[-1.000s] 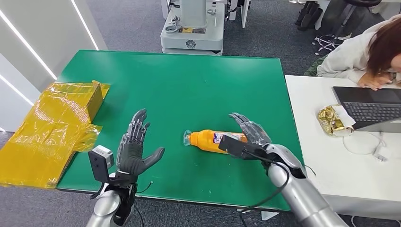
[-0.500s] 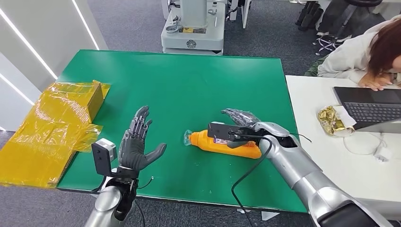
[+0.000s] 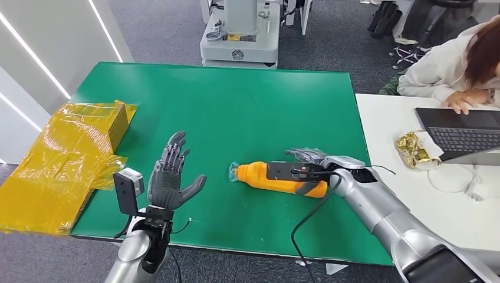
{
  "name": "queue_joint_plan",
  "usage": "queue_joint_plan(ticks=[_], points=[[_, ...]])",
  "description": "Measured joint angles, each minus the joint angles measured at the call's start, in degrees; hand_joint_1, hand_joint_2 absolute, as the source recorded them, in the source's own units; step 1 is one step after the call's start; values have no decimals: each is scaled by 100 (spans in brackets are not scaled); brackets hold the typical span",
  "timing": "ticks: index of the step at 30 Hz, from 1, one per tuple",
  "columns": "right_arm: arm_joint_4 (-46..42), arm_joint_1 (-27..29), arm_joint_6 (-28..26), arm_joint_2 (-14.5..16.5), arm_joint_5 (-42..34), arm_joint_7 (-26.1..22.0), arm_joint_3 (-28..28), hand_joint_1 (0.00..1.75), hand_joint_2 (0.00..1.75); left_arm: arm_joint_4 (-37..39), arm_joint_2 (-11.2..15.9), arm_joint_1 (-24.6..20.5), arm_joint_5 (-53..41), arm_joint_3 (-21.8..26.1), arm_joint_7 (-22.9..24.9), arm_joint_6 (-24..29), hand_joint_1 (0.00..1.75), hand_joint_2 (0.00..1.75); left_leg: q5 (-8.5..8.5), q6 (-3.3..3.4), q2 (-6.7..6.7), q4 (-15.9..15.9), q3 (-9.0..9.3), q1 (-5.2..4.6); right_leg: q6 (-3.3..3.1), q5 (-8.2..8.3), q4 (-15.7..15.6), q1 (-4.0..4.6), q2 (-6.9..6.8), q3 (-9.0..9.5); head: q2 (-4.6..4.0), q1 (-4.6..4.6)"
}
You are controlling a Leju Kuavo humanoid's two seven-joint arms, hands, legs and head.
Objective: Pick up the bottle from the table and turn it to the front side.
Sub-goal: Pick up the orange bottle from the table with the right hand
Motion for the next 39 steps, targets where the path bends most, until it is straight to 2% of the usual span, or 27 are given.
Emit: queue_joint_plan(ticks=[11,19,20,22,23,24,26,27,30,31,39], points=[[-381,457,-60,-717,8,30,283,0,175,0,57,107,126,0,72,-48,0,175,-1,1,-4,2,-2,0,0,0,-1,0,-6,1,0,1],[-542,527,-72,-928,5,58,355,0,175,0,73,167,133,1,73,-50,0,175,0,0,-1,1,0,1,0,0,-1,0,-1,1,0,0],[-554,534,-82,-941,5,62,360,27,175,0,73,169,133,1,73,-51,0,175,0,0,-1,1,0,1,0,0,-1,0,-1,1,0,0],[-573,554,-110,-965,4,61,367,103,175,0,73,174,133,1,73,-56,0,175,0,0,-1,1,1,1,0,0,-1,1,0,1,0,0],[-579,565,-125,-978,3,51,369,127,175,0,74,178,133,2,72,-62,0,175,0,0,-1,1,1,1,0,0,-1,1,0,2,0,0],[-582,579,-143,-990,1,35,371,106,175,0,74,185,133,1,69,-71,0,175,0,0,-1,1,1,1,0,0,-1,1,0,2,0,0],[-589,614,-207,-1010,-7,-11,377,44,175,0,78,213,131,2,54,-87,0,175,0,0,0,1,2,1,0,0,-1,1,1,3,0,0],[-592,636,-260,-1017,-8,-30,380,54,175,0,81,233,127,2,41,-92,0,175,-1,0,0,1,3,1,0,0,-1,1,1,4,0,0],[-596,697,-447,-1019,-9,-66,384,161,175,0,92,280,107,18,10,-95,0,175,-1,0,1,0,5,1,0,0,-1,1,3,6,0,0],[-595,709,-499,-1015,-9,-79,385,170,175,0,94,287,103,26,5,-95,0,175,-1,0,1,0,5,1,0,0,-1,1,2,7,0,0],[-566,745,-712,-934,-49,-198,390,175,175,0,89,339,64,74,-5,-117,0,175,5,2,0,-1,7,1,0,6,-1,1,2,8,0,1]])
